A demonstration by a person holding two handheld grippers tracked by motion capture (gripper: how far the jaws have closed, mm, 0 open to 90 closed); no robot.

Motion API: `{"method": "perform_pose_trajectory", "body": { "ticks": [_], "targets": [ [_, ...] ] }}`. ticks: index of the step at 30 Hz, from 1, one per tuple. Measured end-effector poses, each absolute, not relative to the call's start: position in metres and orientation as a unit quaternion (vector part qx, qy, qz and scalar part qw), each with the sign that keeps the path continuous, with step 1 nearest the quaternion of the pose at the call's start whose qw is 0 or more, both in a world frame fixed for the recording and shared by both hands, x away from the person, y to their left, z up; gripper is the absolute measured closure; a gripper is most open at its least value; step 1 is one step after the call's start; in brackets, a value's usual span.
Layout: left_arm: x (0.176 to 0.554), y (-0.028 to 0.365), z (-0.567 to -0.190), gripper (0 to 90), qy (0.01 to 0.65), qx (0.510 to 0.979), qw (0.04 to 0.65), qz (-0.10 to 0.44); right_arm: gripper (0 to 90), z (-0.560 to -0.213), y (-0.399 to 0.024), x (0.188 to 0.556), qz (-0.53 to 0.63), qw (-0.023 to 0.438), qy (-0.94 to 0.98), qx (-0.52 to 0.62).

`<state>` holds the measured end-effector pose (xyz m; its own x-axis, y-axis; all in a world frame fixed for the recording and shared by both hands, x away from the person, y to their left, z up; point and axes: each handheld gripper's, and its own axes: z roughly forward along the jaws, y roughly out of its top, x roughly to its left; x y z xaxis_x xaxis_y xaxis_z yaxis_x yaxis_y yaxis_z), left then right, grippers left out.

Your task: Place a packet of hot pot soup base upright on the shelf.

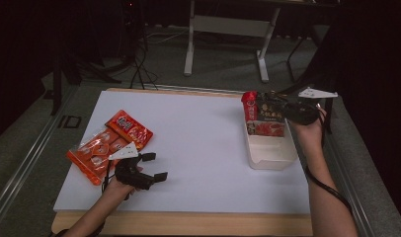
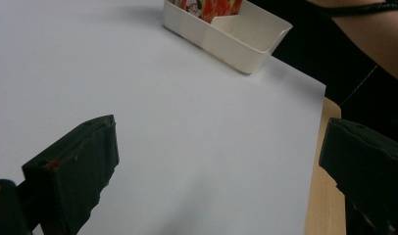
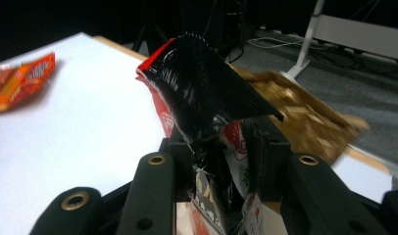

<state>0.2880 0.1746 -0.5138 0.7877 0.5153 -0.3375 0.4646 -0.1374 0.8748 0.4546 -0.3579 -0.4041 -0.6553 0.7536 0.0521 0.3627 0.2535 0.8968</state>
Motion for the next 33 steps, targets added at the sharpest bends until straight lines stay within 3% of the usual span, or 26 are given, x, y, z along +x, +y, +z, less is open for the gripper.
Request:
{"method": "perform_pose_trajectory", "body": {
  "ticks": [8,13,16,19,33],
  "targets": [
    [0.289,0.173,-0.515,1.5,0.321,0.759,0.566,0.021,66.2,-0.419,-0.383,0.447,0.496,0.198,0.748,0.394],
    [0.289,0.173,-0.515,1.5,0.320,0.760,0.566,0.020,60.9,-0.420,-0.387,0.444,0.496,0.200,0.738,0.411],
    [0.289,0.173,-0.515,1.5,0.320,0.760,0.565,0.021,50.0,-0.409,-0.387,0.436,0.492,0.209,0.731,0.424],
    [0.290,0.173,-0.515,1.5,0.315,0.764,0.562,0.029,45.4,-0.397,-0.384,0.428,0.499,0.219,0.729,0.414],
    [0.287,0.169,-0.512,1.6,0.308,0.776,0.550,0.007,37.1,-0.352,-0.363,0.387,0.532,0.247,0.715,0.379]
  ]
}}
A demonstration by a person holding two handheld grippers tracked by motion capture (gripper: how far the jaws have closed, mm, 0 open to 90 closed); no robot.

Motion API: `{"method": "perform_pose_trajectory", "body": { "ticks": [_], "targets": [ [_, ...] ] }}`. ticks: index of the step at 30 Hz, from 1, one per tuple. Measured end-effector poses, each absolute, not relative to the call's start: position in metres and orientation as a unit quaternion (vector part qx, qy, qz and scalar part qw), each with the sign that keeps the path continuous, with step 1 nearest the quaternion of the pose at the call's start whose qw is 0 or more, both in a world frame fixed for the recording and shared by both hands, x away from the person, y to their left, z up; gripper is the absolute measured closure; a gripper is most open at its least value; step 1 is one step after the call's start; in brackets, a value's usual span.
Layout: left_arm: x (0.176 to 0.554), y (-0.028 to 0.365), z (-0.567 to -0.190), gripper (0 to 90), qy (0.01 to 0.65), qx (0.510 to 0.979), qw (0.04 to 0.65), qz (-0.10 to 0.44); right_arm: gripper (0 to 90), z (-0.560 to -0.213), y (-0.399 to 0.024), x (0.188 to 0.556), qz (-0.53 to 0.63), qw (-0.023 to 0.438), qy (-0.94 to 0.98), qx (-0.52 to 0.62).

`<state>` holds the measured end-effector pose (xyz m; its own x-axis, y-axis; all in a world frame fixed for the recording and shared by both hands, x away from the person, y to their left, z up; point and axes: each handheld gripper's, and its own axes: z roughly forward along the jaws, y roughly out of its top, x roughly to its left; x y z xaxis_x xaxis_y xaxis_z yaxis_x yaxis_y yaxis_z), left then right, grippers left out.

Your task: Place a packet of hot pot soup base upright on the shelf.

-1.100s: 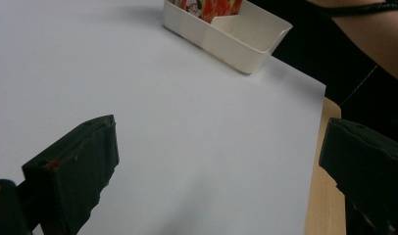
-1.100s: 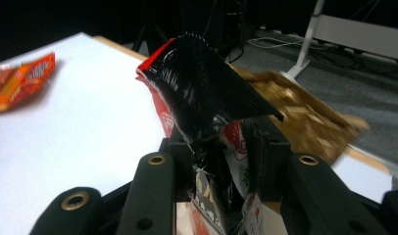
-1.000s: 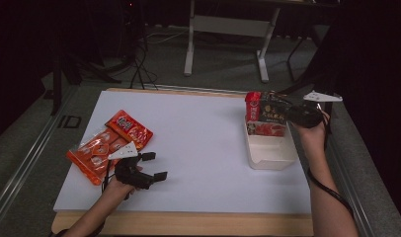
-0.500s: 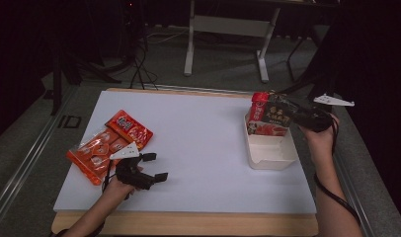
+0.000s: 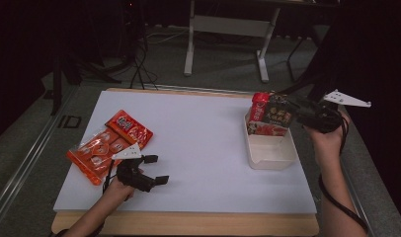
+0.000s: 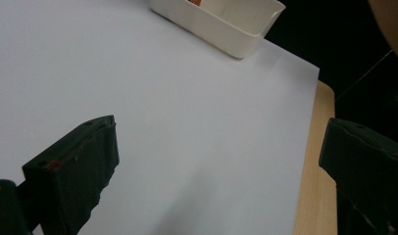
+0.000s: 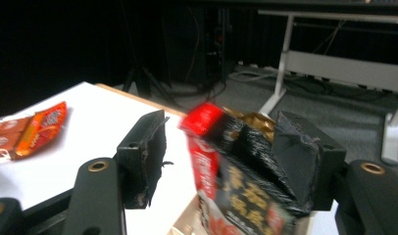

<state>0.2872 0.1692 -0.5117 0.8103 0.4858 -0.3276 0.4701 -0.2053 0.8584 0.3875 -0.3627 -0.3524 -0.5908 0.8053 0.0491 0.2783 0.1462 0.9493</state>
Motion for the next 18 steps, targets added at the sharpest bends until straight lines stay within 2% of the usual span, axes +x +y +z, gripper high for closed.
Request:
{"method": "perform_pose_trajectory", "body": {
  "ticks": [10,11,16,18],
  "targets": [
    [0.286,0.169,-0.508,1.6,0.310,0.788,0.532,0.015,32.5,-0.365,-0.332,0.368,0.527,0.219,0.737,0.362],
    [0.286,0.169,-0.507,1.6,0.309,0.789,0.531,0.017,28.2,-0.373,-0.321,0.361,0.527,0.207,0.743,0.357],
    [0.285,0.170,-0.502,2.0,0.302,0.793,0.528,0.026,22.5,-0.377,-0.315,0.354,0.532,0.193,0.741,0.362],
    [0.286,0.172,-0.500,2.9,0.305,0.789,0.533,0.024,16.8,-0.381,-0.311,0.345,0.546,0.182,0.736,0.357]
  ]
}}
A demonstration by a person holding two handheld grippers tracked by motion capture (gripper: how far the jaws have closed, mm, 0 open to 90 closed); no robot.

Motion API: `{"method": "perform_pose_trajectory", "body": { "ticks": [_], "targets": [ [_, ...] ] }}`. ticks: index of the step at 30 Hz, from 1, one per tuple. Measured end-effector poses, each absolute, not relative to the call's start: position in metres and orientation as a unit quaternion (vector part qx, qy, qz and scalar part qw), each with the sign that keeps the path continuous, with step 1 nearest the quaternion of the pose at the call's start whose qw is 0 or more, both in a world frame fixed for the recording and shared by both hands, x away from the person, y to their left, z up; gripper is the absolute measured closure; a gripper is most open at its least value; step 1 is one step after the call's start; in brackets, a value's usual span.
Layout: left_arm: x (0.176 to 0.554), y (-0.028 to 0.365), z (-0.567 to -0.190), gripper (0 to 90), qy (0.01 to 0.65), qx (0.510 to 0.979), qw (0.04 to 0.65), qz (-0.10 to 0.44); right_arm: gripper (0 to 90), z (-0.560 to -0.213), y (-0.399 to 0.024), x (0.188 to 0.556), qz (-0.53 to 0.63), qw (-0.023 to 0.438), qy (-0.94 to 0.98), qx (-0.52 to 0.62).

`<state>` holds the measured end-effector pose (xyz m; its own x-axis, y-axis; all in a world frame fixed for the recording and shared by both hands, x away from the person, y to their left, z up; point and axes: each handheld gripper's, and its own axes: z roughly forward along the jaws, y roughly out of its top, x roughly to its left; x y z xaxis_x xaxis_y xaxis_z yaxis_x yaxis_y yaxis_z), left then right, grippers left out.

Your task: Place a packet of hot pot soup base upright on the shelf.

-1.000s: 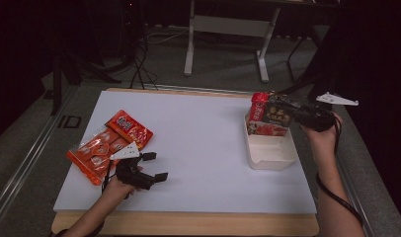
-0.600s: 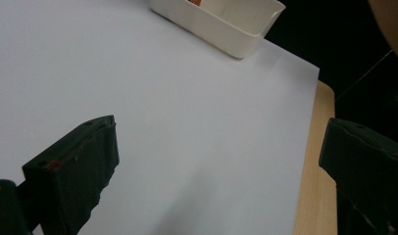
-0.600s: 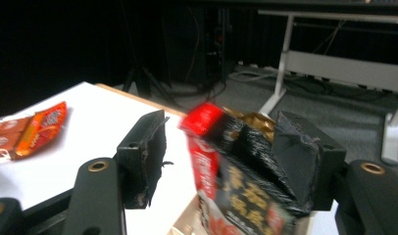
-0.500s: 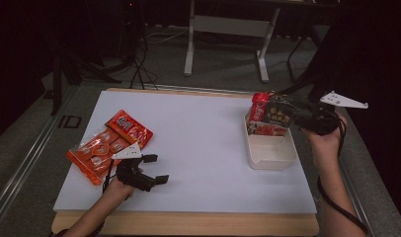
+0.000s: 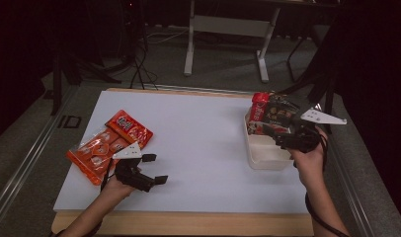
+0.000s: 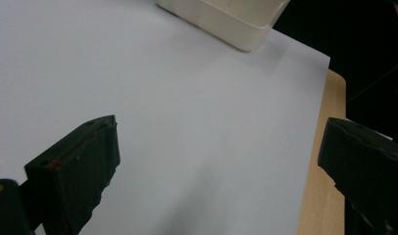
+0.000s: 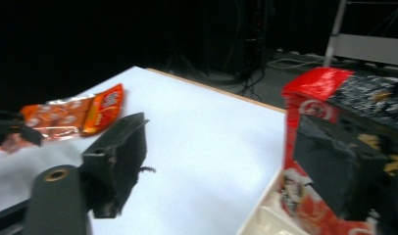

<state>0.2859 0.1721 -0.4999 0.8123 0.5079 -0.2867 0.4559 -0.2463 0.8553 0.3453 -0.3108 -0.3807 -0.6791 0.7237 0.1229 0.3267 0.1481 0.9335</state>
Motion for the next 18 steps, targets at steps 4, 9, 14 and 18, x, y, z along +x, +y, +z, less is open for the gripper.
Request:
{"method": "perform_pose_trajectory", "body": {
  "ticks": [4,9,14,18],
  "targets": [
    [0.287,0.179,-0.494,4.5,0.310,0.786,0.534,0.034,14.0,-0.385,-0.307,0.337,0.554,0.174,0.734,0.352],
    [0.288,0.190,-0.489,8.3,0.314,0.778,0.542,0.035,13.7,-0.393,-0.302,0.325,0.562,0.152,0.736,0.345],
    [0.287,0.210,-0.482,14.9,0.338,0.771,0.535,0.064,13.9,-0.404,-0.297,0.315,0.551,0.147,0.748,0.338],
    [0.289,0.229,-0.478,22.1,0.361,0.758,0.538,0.072,14.2,-0.414,-0.291,0.309,0.539,0.125,0.770,0.318]
  ]
}}
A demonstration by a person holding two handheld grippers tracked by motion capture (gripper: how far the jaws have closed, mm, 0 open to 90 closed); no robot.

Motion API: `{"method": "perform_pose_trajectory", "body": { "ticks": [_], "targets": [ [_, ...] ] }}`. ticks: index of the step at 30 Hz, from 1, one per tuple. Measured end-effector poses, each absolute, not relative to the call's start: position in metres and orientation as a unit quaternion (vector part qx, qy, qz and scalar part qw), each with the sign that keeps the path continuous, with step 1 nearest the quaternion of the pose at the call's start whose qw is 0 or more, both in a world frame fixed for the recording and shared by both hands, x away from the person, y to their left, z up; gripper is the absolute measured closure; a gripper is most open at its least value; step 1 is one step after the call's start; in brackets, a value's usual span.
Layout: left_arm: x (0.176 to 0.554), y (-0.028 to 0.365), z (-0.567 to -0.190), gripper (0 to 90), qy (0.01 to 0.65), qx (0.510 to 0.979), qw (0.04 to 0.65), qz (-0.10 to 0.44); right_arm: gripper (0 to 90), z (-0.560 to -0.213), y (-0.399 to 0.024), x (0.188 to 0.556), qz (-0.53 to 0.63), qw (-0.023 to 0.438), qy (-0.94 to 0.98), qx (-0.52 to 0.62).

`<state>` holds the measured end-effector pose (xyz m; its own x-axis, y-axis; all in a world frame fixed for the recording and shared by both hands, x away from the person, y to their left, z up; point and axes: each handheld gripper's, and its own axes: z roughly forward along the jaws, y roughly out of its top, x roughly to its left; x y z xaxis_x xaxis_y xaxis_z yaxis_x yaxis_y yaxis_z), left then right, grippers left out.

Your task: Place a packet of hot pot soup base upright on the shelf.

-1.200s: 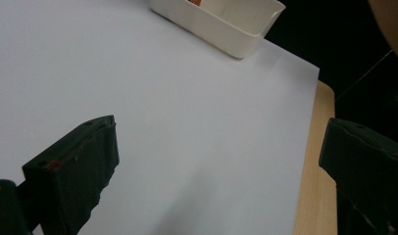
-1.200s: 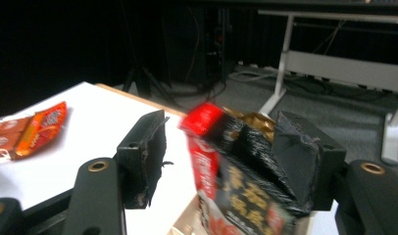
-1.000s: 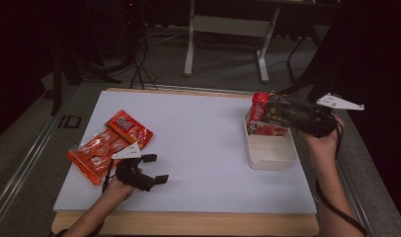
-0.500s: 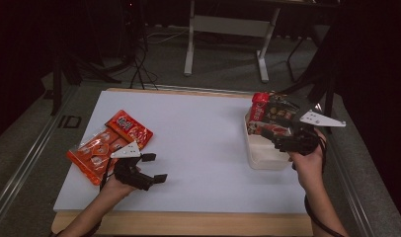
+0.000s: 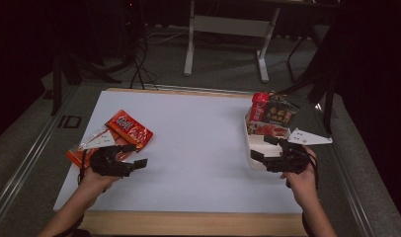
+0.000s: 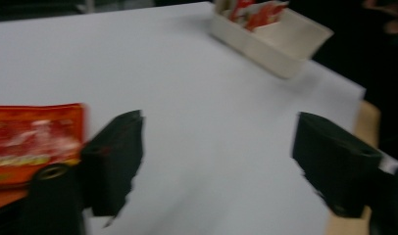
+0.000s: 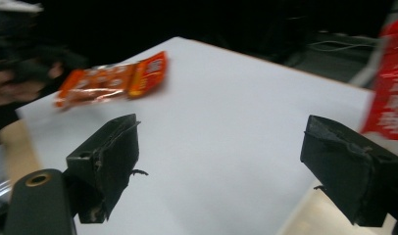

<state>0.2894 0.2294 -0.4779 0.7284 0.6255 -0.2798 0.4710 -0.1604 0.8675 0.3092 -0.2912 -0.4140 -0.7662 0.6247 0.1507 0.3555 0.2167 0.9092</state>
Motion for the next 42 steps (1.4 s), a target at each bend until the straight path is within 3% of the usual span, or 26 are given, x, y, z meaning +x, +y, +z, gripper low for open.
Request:
{"method": "perform_pose_trajectory", "body": {
  "ticks": [6,11,13,14,15,17,19,30,42],
  "targets": [
    [0.288,0.259,-0.472,43.5,0.385,0.754,0.517,0.125,15.4,-0.420,-0.285,0.303,0.534,0.123,0.781,0.301],
    [0.290,0.286,-0.471,49.3,0.414,0.751,0.487,0.164,15.4,-0.424,-0.281,0.301,0.526,0.116,0.788,0.298],
    [0.290,0.295,-0.472,60.9,0.426,0.747,0.481,0.171,15.3,-0.426,-0.281,0.300,0.527,0.112,0.788,0.297],
    [0.291,0.300,-0.473,60.9,0.431,0.746,0.477,0.172,15.3,-0.426,-0.281,0.300,0.527,0.112,0.788,0.297],
    [0.291,0.305,-0.474,68.6,0.437,0.747,0.467,0.181,15.2,-0.428,-0.281,0.299,0.526,0.112,0.790,0.295],
    [0.294,0.314,-0.477,71.0,0.453,0.745,0.449,0.193,15.2,-0.428,-0.281,0.300,0.526,0.111,0.791,0.293],
    [0.297,0.320,-0.481,79.5,0.467,0.743,0.437,0.199,15.2,-0.430,-0.283,0.302,0.527,0.109,0.789,0.297],
    [0.319,0.355,-0.509,89.5,0.557,0.715,0.363,0.218,15.2,-0.431,-0.286,0.301,0.528,0.114,0.792,0.285],
    [0.329,0.382,-0.530,89.8,0.573,0.715,0.327,0.233,14.9,-0.433,-0.283,0.302,0.530,0.111,0.793,0.279]
  ]
}}
